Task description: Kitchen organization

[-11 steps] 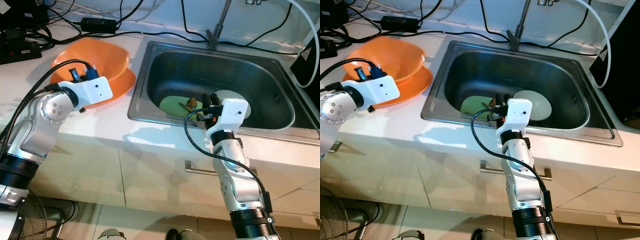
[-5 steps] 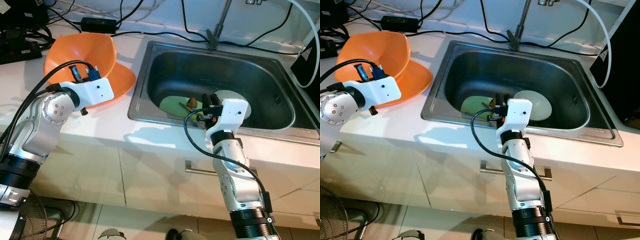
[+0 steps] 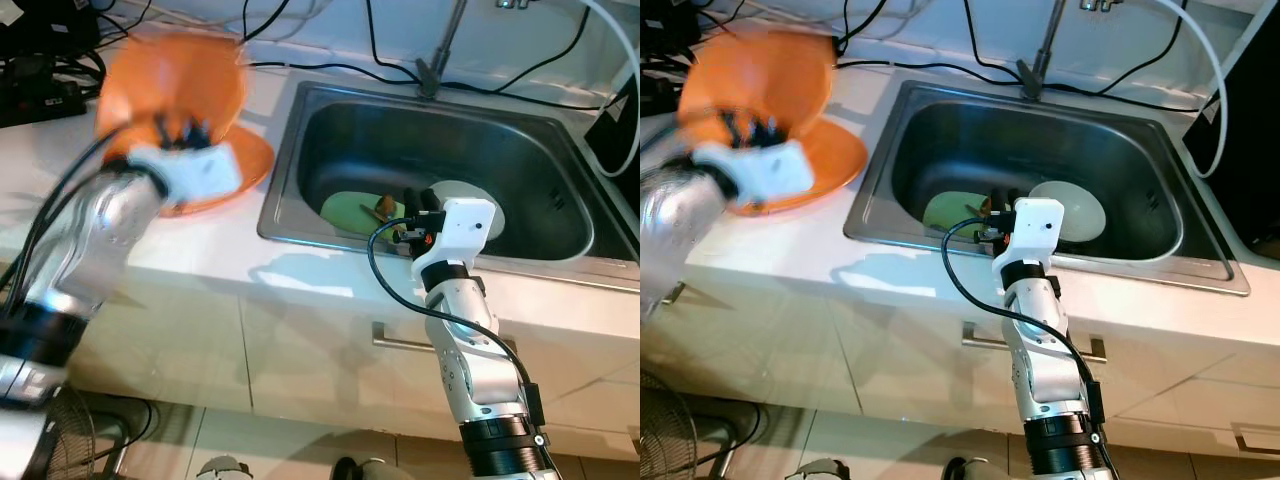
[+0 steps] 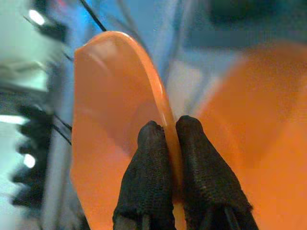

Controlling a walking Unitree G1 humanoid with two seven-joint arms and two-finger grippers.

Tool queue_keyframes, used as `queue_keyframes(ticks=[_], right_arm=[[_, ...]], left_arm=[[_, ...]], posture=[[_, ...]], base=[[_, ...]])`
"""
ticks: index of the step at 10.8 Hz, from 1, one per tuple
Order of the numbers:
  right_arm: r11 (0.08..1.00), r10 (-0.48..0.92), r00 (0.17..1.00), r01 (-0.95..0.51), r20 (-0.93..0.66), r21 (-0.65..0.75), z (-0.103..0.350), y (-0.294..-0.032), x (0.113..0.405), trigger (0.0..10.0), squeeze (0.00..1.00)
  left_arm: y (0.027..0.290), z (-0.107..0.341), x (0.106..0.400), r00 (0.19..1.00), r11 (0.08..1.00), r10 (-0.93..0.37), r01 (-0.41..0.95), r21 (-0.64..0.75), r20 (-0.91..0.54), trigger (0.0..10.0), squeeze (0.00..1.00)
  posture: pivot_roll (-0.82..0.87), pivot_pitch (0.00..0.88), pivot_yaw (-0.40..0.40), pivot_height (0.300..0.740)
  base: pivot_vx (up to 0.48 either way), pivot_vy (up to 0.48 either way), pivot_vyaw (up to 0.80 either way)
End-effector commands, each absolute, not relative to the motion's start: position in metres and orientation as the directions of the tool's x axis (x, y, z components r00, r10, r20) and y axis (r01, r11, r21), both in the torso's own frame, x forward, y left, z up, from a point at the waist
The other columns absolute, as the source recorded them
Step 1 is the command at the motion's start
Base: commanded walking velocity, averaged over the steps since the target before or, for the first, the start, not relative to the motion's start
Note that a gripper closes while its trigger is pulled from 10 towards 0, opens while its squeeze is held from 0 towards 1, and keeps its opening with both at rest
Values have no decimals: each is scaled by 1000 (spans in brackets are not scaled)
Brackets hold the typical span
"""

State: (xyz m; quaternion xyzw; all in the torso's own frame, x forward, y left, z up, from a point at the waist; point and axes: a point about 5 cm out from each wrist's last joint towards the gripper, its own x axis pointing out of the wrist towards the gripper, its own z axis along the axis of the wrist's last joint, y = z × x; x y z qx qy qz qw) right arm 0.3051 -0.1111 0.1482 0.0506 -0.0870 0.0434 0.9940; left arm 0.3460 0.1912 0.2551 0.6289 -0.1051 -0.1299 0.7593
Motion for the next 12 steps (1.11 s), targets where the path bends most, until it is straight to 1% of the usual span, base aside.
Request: queue_keyframes(ticks=[1,2,3,4,5,6,7,9,12], right_arm=[[993,67,985,-81,160,83,147,-114,307,10000,0],[993,66,984,-80,164,83,148,-114,308,10000,0],[992,64,985,-80,163,94,150,-114,309,10000,0],[989,57,985,-79,166,126,155,-114,312,10000,1000],[971,24,986,-61,163,231,166,-117,318,10000,1000],[966,19,986,-60,163,251,169,-118,319,10000,1000],[929,8,983,-75,183,362,187,-121,325,10000,1000],[873,13,981,-105,192,477,201,-121,329,10000,1000],[797,48,976,-166,212,581,215,-118,329,10000,1000]], left_arm=[[173,265,342,911,162,-408,12,987,55,10000,0],[159,261,338,882,171,-468,21,985,62,10000,0],[151,258,336,867,172,-495,31,985,59,10000,0],[138,251,333,842,173,-537,53,983,49,10000,0],[123,245,329,814,183,-580,81,980,41,10000,0],[120,243,328,808,183,-588,87,979,38,10000,0],[108,237,325,787,188,-616,113,976,28,10000,0],[104,232,323,780,183,-625,126,975,16,10000,0],[101,226,321,774,163,-633,151,975,-14,10000,0]], posture=[[6,85,-91,740],[5,84,-91,740],[6,83,-92,740],[6,77,-93,740],[4,75,-93,740],[3,74,-93,740],[3,74,-93,740],[2,65,-92,740],[3,62,-90,740]], base=[[0,0,0],[0,0,0],[0,0,0],[0,0,0],[0,0,0],[0,0,0],[0,0,0],[0,0,0],[0,0,0]])
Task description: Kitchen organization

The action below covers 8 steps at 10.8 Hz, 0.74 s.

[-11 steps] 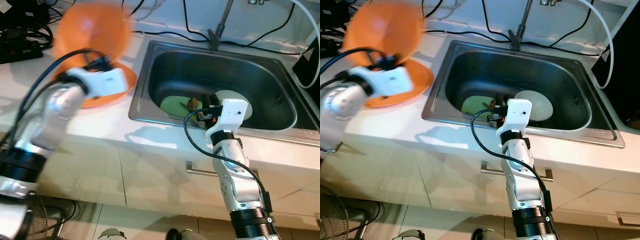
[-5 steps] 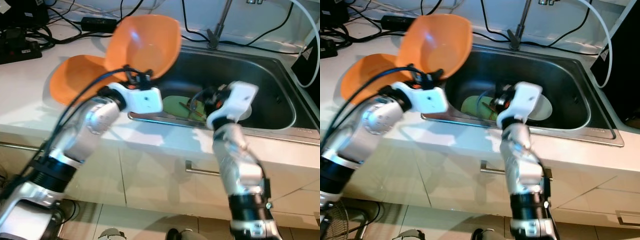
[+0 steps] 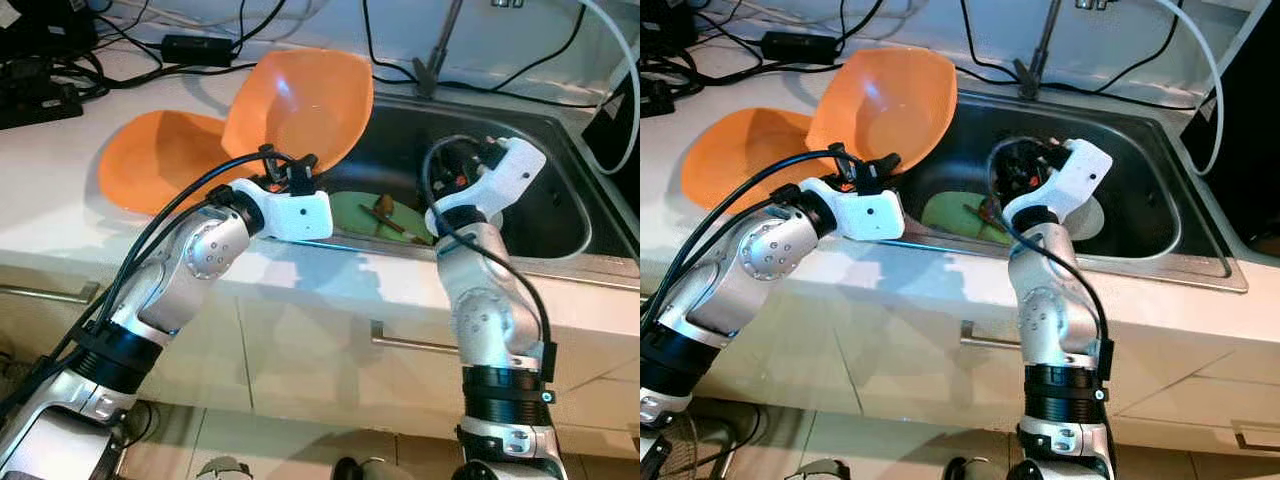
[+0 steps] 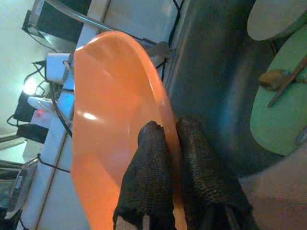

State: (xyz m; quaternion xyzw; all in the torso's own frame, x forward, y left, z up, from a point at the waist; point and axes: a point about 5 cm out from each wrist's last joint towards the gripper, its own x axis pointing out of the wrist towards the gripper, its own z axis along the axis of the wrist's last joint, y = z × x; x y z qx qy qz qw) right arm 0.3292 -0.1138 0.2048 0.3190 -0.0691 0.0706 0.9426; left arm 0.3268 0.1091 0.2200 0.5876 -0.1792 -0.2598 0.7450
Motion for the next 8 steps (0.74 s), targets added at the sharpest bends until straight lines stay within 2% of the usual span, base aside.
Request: queue_keyframes(ticks=[1,2,4,5,8], right_arm=[[738,143,963,-258,229,624,221,-108,328,10000,1000],[701,194,950,-309,246,643,225,-101,325,10000,1000],[683,232,941,-338,247,647,227,-95,322,10000,1000],[675,250,938,-346,240,651,227,-93,321,10000,0],[670,248,943,-332,221,665,225,-96,322,10000,0]], left_arm=[[97,224,321,767,157,-640,169,973,-30,10000,0],[94,223,320,763,156,-645,179,971,-37,10000,0],[89,220,318,747,145,-663,198,969,-54,10000,0],[83,218,315,731,132,-679,209,969,-65,10000,0],[80,219,314,722,123,-689,209,970,-68,10000,0]], posture=[[2,66,-89,740],[2,71,-90,740],[2,78,-90,740],[1,81,-89,740],[1,89,-92,740]], base=[[0,0,0],[0,0,0],[0,0,0],[0,0,0],[0,0,0]])
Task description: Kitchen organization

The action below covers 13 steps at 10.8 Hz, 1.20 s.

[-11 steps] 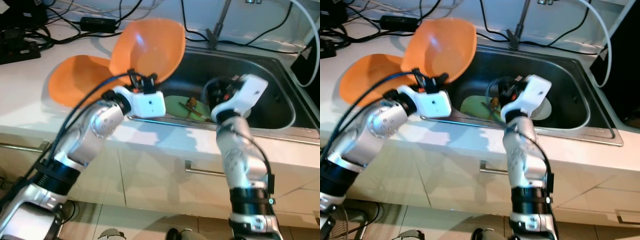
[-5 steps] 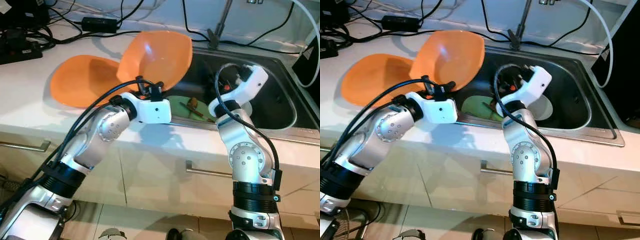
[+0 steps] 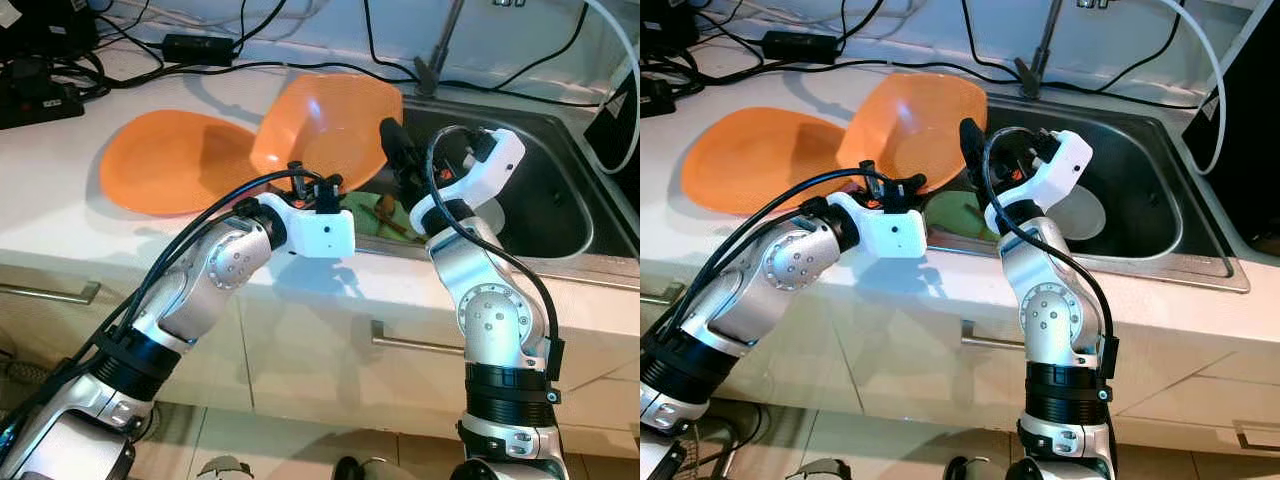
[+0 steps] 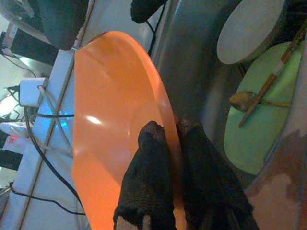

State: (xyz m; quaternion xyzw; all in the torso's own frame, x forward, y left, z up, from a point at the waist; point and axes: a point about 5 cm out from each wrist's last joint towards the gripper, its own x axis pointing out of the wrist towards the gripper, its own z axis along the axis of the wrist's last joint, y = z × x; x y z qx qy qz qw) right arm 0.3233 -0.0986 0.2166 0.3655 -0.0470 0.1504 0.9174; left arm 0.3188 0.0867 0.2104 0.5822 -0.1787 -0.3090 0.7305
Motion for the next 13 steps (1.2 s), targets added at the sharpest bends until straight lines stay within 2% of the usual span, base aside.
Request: queue_keyframes(ticks=[1,7,13], right_arm=[[672,245,946,-324,213,666,224,-97,323,10000,0],[688,227,957,-289,182,666,217,-99,325,10000,0],[687,229,957,-287,176,668,215,-97,326,10000,0]], left_arm=[[78,221,313,718,130,-694,196,972,-52,10000,0],[84,235,316,736,170,-676,103,980,40,10000,0],[79,222,308,686,140,-728,177,974,-20,10000,0]], posture=[[4,91,-93,740],[5,93,-93,740],[8,95,-94,740]], base=[[0,0,0],[0,0,0],[0,0,0]])
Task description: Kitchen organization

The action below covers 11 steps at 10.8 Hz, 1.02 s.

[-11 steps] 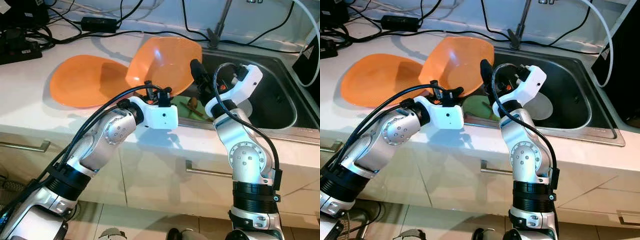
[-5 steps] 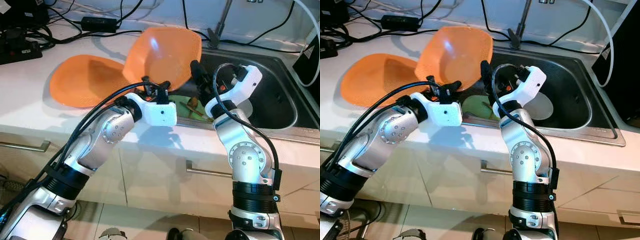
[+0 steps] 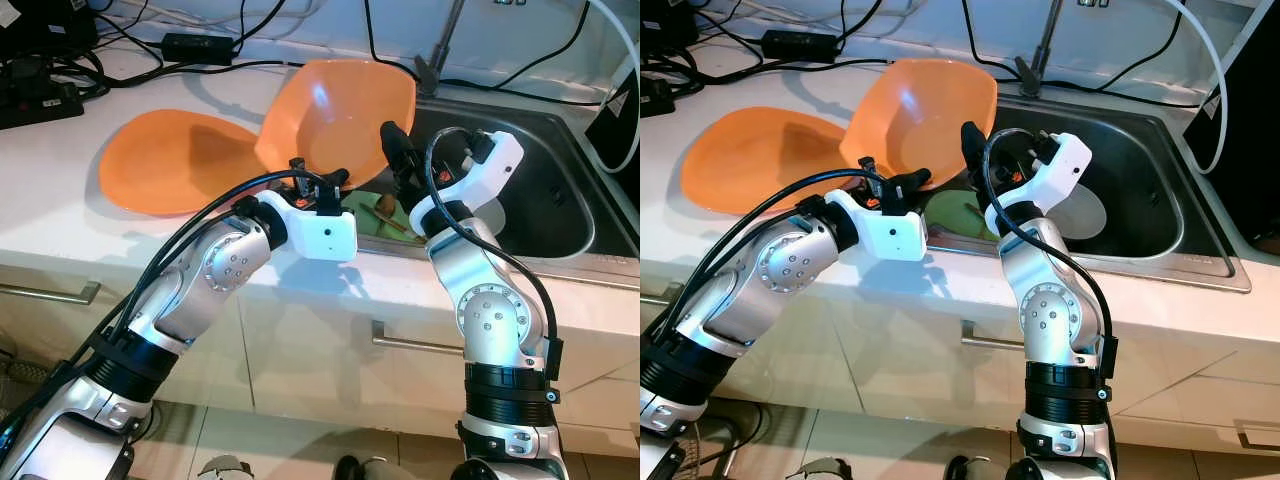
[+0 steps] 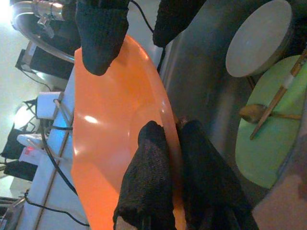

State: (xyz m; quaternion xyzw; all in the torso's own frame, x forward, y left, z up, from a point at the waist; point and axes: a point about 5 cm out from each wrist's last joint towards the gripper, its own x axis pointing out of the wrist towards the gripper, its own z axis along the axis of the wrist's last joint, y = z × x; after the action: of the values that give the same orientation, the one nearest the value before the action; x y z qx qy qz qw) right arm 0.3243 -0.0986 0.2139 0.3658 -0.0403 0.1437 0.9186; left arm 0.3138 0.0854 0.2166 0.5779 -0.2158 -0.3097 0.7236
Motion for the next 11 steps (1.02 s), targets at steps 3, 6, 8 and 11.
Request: queue_keyframes(ticks=[3,6,8,11], right_arm=[[686,222,958,-284,179,670,216,-98,326,3804,0],[679,222,959,-283,178,677,216,-98,327,0,0],[676,227,958,-286,178,679,215,-97,327,0,0],[671,243,955,-292,170,682,213,-93,326,0,0]], left_arm=[[80,220,308,680,127,-732,185,975,-34,10000,0],[80,222,308,678,116,-734,161,980,-24,10000,0],[79,223,308,677,108,-736,149,983,-22,10000,0],[78,224,308,675,93,-737,125,988,-17,10000,0]], posture=[[9,94,-95,740],[9,95,-94,740],[10,91,-96,740],[11,90,-99,740]], base=[[0,0,0],[0,0,0],[0,0,0],[0,0,0]])
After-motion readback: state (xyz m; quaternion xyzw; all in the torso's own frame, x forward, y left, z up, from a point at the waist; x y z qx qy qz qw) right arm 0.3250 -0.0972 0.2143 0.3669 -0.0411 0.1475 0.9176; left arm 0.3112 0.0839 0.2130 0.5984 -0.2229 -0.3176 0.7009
